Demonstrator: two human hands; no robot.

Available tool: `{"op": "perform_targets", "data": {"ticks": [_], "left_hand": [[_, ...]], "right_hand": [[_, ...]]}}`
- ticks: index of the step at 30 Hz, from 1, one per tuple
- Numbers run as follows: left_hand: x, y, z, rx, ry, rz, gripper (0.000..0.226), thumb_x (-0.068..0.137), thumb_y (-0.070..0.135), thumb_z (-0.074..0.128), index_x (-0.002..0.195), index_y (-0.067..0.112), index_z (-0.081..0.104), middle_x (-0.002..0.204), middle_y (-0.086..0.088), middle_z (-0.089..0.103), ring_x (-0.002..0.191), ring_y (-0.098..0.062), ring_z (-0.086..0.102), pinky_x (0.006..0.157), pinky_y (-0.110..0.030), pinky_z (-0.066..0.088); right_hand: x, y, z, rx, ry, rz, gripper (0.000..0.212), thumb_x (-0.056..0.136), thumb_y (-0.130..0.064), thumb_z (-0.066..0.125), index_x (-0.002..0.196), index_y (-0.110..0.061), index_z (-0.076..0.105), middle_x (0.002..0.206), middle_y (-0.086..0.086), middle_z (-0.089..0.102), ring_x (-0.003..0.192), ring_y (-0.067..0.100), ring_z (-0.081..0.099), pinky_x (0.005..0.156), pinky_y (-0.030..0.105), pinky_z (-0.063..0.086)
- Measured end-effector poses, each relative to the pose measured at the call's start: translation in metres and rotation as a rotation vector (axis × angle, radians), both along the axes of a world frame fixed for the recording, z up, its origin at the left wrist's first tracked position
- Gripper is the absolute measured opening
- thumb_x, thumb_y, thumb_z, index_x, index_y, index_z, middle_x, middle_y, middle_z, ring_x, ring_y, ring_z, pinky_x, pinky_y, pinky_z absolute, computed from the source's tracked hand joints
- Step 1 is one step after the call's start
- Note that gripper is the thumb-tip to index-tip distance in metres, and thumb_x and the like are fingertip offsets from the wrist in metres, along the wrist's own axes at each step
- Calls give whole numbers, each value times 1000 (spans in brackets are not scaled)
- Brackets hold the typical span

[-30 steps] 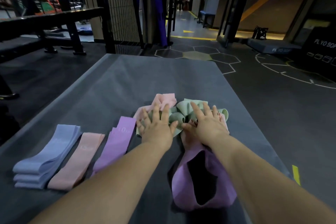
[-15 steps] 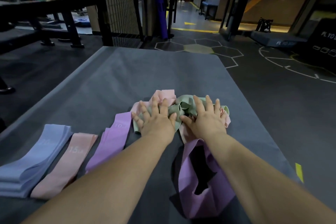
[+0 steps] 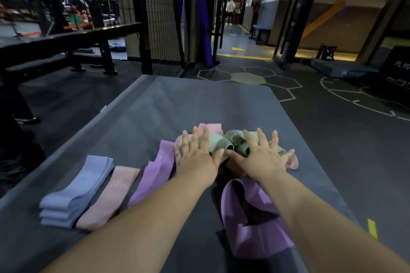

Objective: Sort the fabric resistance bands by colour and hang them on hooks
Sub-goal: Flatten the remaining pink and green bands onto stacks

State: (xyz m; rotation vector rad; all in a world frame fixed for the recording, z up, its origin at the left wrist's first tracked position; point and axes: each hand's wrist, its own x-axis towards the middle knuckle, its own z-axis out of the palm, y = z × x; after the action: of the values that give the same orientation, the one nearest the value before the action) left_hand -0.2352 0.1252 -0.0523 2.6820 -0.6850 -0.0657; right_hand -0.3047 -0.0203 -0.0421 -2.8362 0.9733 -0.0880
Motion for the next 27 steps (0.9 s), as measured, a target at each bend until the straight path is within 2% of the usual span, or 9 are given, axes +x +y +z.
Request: {"op": "perform_targets", "data": {"ticks": [4,8,11,13,16,20,23,27], "left_hand": [[-7,23,7,-9,-15,-72,67,101,52,22,154,26,-8,162,0,-12,149,-21,-14,119,-35,-9],[-14,52,14,-129,-20,-133,57,103,38,34,153,18,17,161,-3,13,148,-19,9,118,-30,10],[-18,83,15,-136,-141,-89,41,99,30,43,138,17,44,145,-4,42,132,-27,37,107,-33,30],[-17,108,15,-152,-174,-32,32,96,26,47,125,16,55,130,-5,53,121,-29,46,102,-34,33],[-17,150,14,-150,-149,93,25,95,20,48,115,18,61,121,-5,61,114,-30,50,96,-33,35],[-24,187,11,-175,-116,196,23,91,15,50,104,20,69,109,-4,66,108,-28,54,86,-33,45],[-23,197,3,-171,-84,222,21,90,20,53,99,22,72,107,-6,64,106,-29,52,89,-38,46],[-23,199,-3,-67,-86,219,20,93,39,55,100,29,71,112,-1,59,112,-26,48,90,-33,42]], "right_hand": [[-11,17,6,-6,7,15,81,83,-83,26,152,-46,4,164,-5,-8,148,30,-21,109,74,-5],[-14,37,9,-20,-65,52,67,92,-70,29,151,-39,18,165,-3,0,150,29,-16,112,70,-2],[-16,59,10,-91,-181,111,50,97,-55,37,140,-31,42,157,-2,27,149,28,7,116,56,16],[-18,77,10,-128,-218,165,37,96,-46,42,125,-28,58,139,-2,48,137,26,31,106,44,29],[-17,104,4,-57,-213,276,28,93,-38,47,105,-28,70,117,-1,62,117,27,51,96,37,40],[-18,139,-7,168,-175,311,25,93,-33,53,97,-21,74,104,-1,72,100,25,63,82,28,47],[-19,159,-14,396,-233,252,21,92,-31,57,91,-18,74,96,-1,74,94,22,64,79,28,46],[-16,172,-19,425,-157,240,35,93,-39,56,67,-16,61,66,-5,59,74,23,55,65,29,40]]}}
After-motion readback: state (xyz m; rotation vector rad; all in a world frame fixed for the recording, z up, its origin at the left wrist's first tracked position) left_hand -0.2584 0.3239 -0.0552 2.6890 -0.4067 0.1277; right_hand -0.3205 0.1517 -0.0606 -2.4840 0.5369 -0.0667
